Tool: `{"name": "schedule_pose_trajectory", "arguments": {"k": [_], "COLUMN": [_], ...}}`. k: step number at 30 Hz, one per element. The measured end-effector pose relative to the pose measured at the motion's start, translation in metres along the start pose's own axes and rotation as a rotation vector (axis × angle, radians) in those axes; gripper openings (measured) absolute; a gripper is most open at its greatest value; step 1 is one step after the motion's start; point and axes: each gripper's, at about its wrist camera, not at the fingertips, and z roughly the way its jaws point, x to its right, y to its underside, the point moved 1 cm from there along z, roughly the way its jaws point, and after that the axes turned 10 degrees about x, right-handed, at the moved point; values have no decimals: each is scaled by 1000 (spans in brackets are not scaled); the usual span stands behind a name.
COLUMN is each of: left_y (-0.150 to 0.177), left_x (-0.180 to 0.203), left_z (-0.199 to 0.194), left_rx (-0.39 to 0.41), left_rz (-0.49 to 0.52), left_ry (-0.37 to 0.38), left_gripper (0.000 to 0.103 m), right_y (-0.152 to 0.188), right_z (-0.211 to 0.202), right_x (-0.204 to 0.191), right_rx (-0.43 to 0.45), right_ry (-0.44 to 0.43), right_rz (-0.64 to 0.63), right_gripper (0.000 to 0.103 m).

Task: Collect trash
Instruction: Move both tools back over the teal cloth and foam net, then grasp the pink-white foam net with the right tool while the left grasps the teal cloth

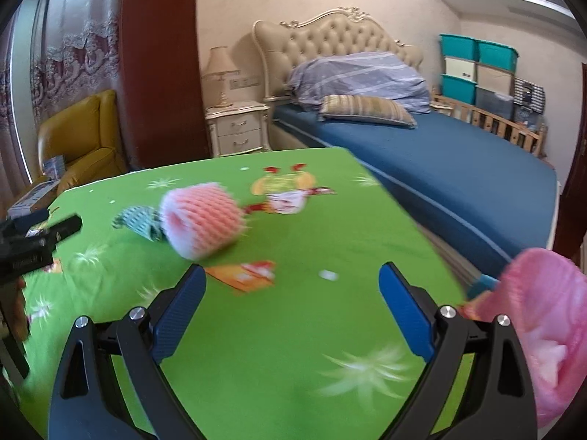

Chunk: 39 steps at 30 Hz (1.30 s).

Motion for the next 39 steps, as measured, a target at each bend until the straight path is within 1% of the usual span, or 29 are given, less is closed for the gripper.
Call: {"name": "schedule_pose_trajectory", "arguments": {"k": [5,8,12,15,18,19,20,21,22,23,26,31,35,36,37,38,39], "left_y": [9,14,18,17,14,12,10,8,7,6,1,-4,-11,-12,-12,-11,-9], "left_x": [-29,-42,-50,-50,-49,-47,-45,-42,-40,-37,-22,6,29,36,41,43,45], "left_z": [5,7,8,14,21,23,27,31,35,38,55,90,108,114,119,122,126], "left_rx": [-9,-18,-29,-46,-64,-73,-84,-95,-103,-109,-128,-176,-173,-179,-197,-214,-239], "left_rz": [-11,-34,-36,-46,-53,-55,-57,-54,-49,-44,-29,-58,-47,-28,-17,-16,-22], "left_ry": [-27,-33,-24,0,29,43,63,77,88,95,116,151,143,130,124,125,138], "left_gripper": [94,94,94,94,94,94,94,94,94,94,94,94,94,94,93,85,79], "right_y": [-15,-21,-28,-28,-21,-20,-20,-21,-23,-23,-25,-14,-8,-7,-5,-4,-3], "right_z": [38,67,102,125,140,140,138,135,129,122,104,83,70,66,61,58,56], "right_x": [-49,-68,-84,-95,-93,-89,-87,-85,-82,-80,-69,-47,-40,-38,-36,-34,-33], "right_rx": [-25,-62,-100,-130,-186,-195,-191,-187,-172,-155,-124,-101,-87,-84,-81,-77,-76], "right_ry": [-37,-45,-37,-6,19,3,-14,-20,-30,-43,-26,-15,-18,-23,-23,-21,-22], "right_rz": [7,32,72,57,42,53,58,44,24,11,-16,-2,17,23,28,33,37], "right_gripper": [92,92,92,92,91,80,65,61,48,43,40,40,40,40,41,41,41]}}
